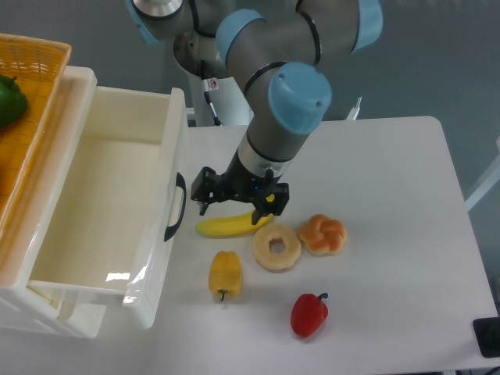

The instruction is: Slide the top white drawer open

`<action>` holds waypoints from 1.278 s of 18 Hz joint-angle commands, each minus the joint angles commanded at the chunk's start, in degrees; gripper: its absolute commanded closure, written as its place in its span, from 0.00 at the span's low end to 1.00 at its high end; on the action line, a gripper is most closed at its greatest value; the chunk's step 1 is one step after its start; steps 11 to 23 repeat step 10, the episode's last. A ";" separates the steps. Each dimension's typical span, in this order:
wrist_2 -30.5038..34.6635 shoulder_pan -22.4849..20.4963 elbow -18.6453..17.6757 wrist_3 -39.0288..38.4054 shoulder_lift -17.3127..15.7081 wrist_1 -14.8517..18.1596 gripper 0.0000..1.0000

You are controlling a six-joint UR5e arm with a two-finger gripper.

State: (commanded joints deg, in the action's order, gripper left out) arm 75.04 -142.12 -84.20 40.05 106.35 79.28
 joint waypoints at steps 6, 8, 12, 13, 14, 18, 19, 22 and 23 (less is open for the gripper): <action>9.06 -0.79 0.35 16.28 0.53 -3.08 0.00; 9.51 -0.79 0.26 17.78 0.79 -3.34 0.00; 9.60 -0.79 -0.44 18.22 1.05 -3.78 0.00; 9.60 -0.79 -0.44 18.22 1.05 -3.78 0.00; 9.60 -0.79 -0.44 18.22 1.05 -3.78 0.00; 9.60 -0.79 -0.44 18.22 1.05 -3.78 0.00; 9.60 -0.79 -0.44 18.22 1.05 -3.78 0.00; 9.60 -0.79 -0.44 18.22 1.05 -3.78 0.00; 9.60 -0.79 -0.44 18.22 1.05 -3.78 0.00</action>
